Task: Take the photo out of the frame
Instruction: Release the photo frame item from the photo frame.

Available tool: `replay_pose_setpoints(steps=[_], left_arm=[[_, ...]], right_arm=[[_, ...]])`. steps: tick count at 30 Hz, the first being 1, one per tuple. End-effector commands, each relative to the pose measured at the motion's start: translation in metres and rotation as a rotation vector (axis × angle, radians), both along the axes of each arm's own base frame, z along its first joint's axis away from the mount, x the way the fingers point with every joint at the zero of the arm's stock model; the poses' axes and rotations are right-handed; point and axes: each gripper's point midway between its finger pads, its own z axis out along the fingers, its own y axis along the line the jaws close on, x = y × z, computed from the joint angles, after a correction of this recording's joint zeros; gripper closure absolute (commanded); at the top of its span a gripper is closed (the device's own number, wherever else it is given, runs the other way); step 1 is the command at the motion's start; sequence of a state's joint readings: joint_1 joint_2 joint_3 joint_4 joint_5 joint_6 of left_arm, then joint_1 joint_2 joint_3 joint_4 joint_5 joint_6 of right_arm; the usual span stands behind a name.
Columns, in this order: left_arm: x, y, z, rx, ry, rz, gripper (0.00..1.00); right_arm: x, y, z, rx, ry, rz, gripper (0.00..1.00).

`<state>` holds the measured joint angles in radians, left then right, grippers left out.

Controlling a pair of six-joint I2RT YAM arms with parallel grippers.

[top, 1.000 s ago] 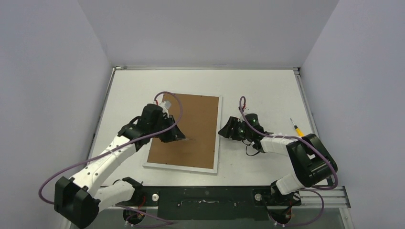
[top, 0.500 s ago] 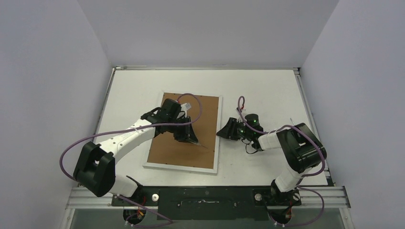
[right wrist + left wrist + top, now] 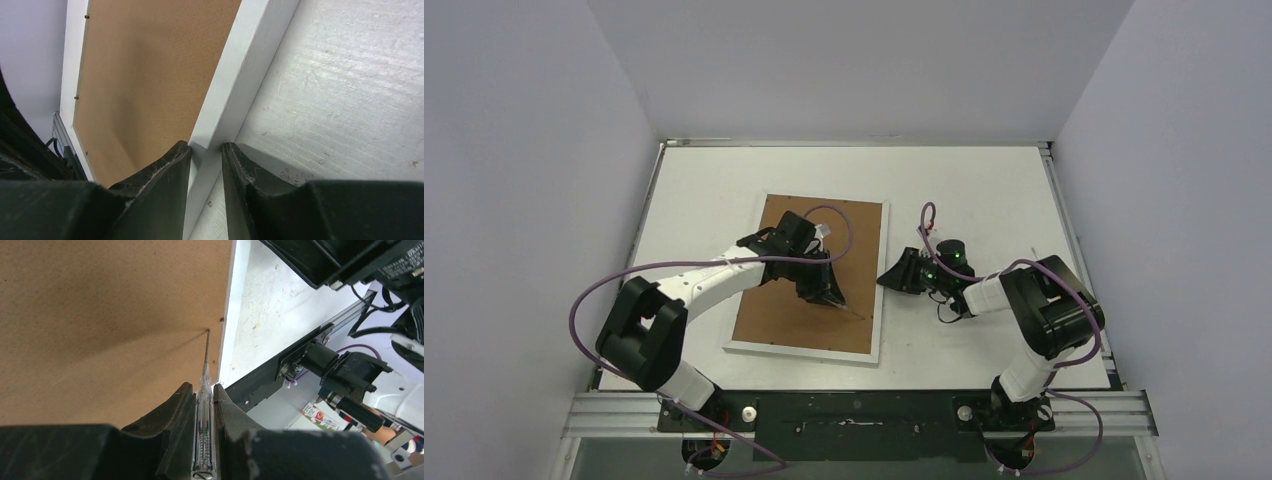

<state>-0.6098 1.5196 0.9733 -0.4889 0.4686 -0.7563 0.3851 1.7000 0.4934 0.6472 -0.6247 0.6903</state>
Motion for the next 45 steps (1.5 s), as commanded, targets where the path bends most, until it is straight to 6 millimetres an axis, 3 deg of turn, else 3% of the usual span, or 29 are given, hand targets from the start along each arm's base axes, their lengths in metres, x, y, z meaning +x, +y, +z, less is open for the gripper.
replay_pose_setpoints(steps=[1, 17, 24, 29, 37, 45], left_arm=[[0.018, -0.019, 0.009, -0.053, -0.007, 0.05, 1.0], [0.016, -0.027, -0.001, -0.083, 0.062, 0.115, 1.0], [0.019, -0.007, 0.001, -0.017, 0.032, 0.127, 1.0], [0.012, -0.003, 0.003, -0.047, 0.031, 0.106, 1.0], [0.008, 0.01, -0.012, -0.118, 0.091, 0.086, 1.0], [0.001, 0.009, -0.023, -0.176, 0.135, 0.079, 1.0]], right_arm=[[0.005, 0.0, 0.0, 0.005, -0.059, 0.001, 0.71], [0.0, 0.005, -0.003, 0.039, -0.041, 0.021, 0.8], [0.0, 0.005, -0.002, 0.037, -0.048, 0.021, 0.8], [-0.001, 0.005, -0.002, 0.034, -0.049, 0.023, 0.8], [-0.002, 0.004, -0.003, 0.029, -0.048, 0.023, 0.81], [-0.002, 0.004, -0.004, 0.027, -0.046, 0.025, 0.81]])
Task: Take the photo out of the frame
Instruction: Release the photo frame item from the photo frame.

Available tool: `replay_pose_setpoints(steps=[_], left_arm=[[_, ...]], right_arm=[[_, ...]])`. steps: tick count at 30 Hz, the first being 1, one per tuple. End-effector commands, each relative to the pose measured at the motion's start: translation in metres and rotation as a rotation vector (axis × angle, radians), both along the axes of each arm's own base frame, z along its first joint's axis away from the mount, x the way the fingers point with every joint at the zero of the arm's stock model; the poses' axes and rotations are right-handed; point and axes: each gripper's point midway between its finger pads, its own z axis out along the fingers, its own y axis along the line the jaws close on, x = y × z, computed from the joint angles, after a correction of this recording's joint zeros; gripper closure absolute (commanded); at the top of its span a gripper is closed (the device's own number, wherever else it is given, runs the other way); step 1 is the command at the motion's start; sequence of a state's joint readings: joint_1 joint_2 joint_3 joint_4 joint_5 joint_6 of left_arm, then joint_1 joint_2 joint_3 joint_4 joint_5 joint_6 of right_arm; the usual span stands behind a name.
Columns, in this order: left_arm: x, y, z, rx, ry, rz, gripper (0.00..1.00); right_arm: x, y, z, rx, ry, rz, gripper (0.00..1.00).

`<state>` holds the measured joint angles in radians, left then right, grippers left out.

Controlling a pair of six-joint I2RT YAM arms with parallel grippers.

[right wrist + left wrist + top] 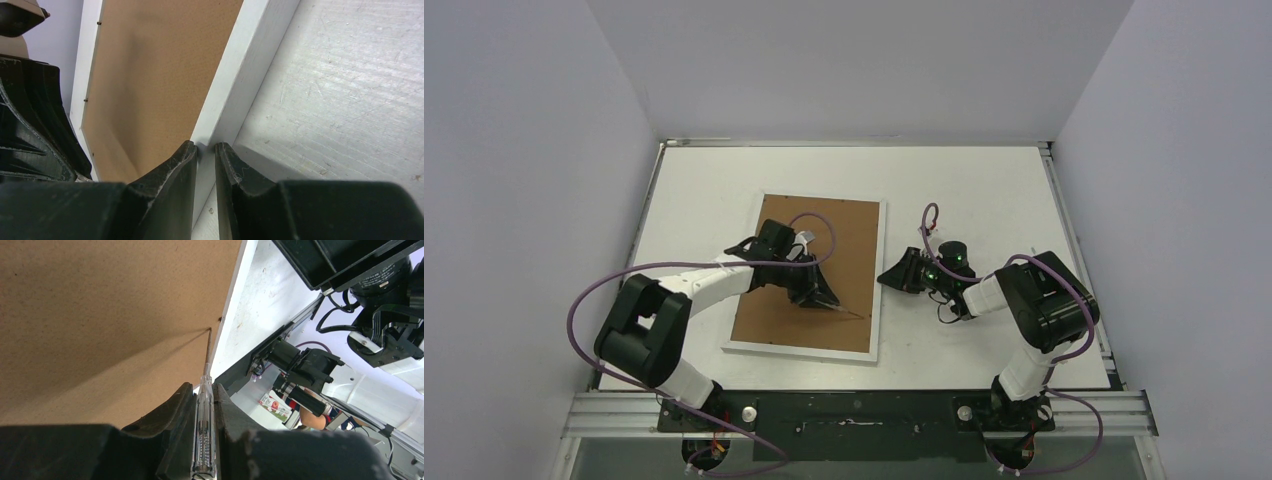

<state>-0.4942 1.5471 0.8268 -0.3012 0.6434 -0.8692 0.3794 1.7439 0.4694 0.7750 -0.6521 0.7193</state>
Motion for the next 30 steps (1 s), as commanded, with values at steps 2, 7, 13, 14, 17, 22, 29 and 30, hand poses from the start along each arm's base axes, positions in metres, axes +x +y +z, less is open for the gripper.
replay_pose_setpoints(steps=[2, 7, 13, 14, 17, 22, 29, 30], left_arm=[[-0.003, -0.002, -0.009, -0.032, -0.006, -0.024, 1.0], [-0.002, -0.003, -0.018, -0.036, 0.008, -0.016, 1.0], [0.002, -0.005, -0.02, -0.053, 0.013, 0.012, 1.0], [0.002, -0.005, -0.021, -0.052, 0.014, 0.014, 1.0], [0.003, -0.004, -0.024, -0.049, 0.019, 0.015, 1.0], [0.004, -0.003, -0.027, -0.056, 0.026, 0.021, 1.0], [0.008, 0.006, -0.027, -0.035, 0.021, 0.033, 1.0], [0.008, 0.008, -0.026, -0.026, 0.017, 0.035, 1.0]], right_arm=[[-0.004, 0.001, -0.006, -0.022, -0.018, 0.02, 0.81], [-0.004, 0.001, -0.006, -0.02, -0.016, 0.023, 0.81], [-0.004, 0.002, -0.006, -0.02, -0.018, 0.025, 0.81], [-0.004, 0.002, -0.006, -0.02, -0.017, 0.025, 0.81], [-0.005, 0.002, -0.006, -0.02, -0.017, 0.026, 0.81], [-0.005, 0.002, -0.005, -0.018, -0.018, 0.027, 0.82], [-0.005, 0.002, -0.006, -0.018, -0.017, 0.027, 0.82], [-0.005, 0.002, -0.006, -0.018, -0.017, 0.027, 0.82]])
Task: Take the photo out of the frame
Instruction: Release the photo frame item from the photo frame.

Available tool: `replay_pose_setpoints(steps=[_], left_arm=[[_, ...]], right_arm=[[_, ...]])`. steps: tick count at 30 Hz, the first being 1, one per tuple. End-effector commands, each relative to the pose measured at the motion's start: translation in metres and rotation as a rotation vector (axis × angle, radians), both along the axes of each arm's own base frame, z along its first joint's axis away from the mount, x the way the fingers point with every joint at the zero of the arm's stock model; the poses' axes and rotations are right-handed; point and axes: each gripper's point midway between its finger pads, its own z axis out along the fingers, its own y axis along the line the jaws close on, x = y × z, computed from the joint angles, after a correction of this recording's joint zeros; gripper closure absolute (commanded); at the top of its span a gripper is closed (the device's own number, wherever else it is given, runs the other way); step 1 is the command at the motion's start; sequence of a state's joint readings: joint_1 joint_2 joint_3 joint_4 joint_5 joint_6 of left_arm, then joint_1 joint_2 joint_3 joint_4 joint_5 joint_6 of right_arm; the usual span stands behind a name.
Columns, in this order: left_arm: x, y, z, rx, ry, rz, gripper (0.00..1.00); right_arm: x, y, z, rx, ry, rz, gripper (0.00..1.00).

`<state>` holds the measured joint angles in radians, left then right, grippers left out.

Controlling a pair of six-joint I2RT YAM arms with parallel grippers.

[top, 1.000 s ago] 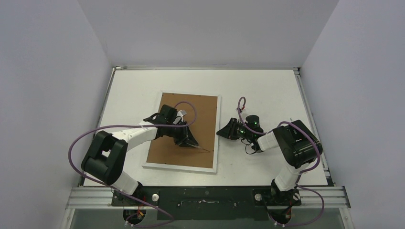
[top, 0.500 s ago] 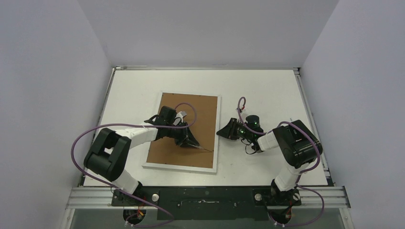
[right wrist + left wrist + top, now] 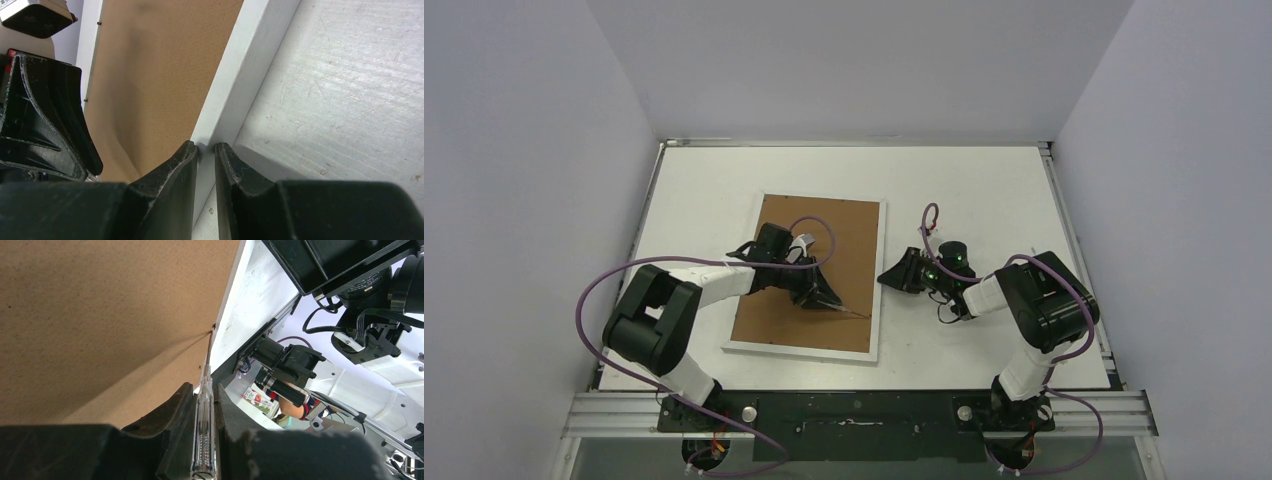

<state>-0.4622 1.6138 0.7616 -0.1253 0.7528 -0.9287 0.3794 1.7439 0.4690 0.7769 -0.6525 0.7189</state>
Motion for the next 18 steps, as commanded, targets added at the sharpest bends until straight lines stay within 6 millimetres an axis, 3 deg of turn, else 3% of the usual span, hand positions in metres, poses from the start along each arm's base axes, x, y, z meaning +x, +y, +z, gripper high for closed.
replay_pose_setpoints(steps=[1, 18], left_arm=[[0.0048, 0.015, -0.0157, 0.088, -0.031, 0.025, 1.0], [0.0089, 0.009, -0.0106, 0.023, -0.028, 0.053, 1.0]], right_arm=[[-0.0048, 0.0018, -0.0055, -0.018, -0.016, 0.028, 0.82], [-0.0053, 0.002, -0.0048, -0.015, -0.016, 0.029, 0.82]])
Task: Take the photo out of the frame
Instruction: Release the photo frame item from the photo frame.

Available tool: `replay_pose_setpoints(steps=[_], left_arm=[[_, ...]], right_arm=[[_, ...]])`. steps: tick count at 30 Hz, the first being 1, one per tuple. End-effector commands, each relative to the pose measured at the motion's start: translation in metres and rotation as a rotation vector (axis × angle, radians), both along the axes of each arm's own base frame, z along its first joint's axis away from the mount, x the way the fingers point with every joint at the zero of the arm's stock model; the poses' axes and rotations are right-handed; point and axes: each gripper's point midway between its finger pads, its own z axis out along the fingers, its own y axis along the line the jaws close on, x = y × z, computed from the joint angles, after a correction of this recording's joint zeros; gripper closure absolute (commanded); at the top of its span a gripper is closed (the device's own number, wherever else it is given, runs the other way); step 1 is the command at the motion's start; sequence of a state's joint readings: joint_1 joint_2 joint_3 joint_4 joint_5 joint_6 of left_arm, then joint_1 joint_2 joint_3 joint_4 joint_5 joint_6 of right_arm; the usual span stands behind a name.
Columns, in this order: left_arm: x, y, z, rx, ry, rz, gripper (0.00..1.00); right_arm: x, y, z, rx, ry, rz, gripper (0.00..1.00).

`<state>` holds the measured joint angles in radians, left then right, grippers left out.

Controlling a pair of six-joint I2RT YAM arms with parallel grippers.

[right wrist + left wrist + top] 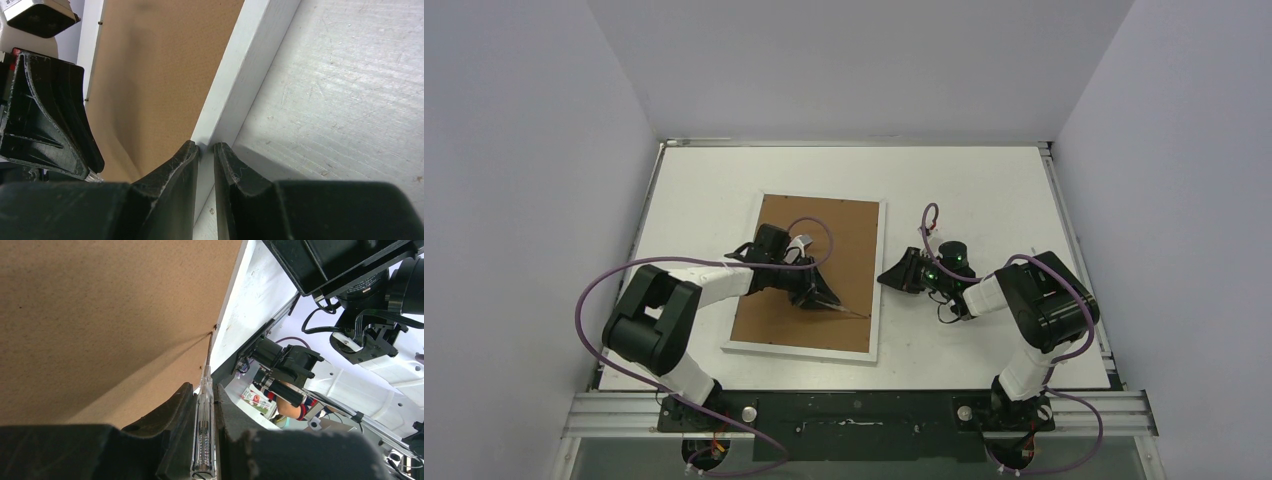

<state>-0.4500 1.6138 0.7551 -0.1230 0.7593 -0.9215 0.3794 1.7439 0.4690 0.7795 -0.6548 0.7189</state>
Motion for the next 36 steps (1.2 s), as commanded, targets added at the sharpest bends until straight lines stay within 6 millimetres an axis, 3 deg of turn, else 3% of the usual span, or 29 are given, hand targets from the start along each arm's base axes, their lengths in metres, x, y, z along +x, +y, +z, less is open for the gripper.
replay_pose_setpoints(steps=[1, 11, 36], left_arm=[[0.009, 0.006, -0.009, 0.02, -0.032, 0.053, 1.0], [0.013, 0.004, -0.004, -0.052, -0.044, 0.063, 1.0], [0.01, 0.002, -0.019, -0.036, -0.015, 0.031, 1.0]], right_arm=[[-0.006, 0.002, -0.005, -0.016, -0.014, 0.029, 0.82], [-0.005, 0.002, -0.006, -0.015, -0.013, 0.028, 0.83], [-0.006, 0.004, -0.008, -0.011, -0.004, 0.036, 0.83]])
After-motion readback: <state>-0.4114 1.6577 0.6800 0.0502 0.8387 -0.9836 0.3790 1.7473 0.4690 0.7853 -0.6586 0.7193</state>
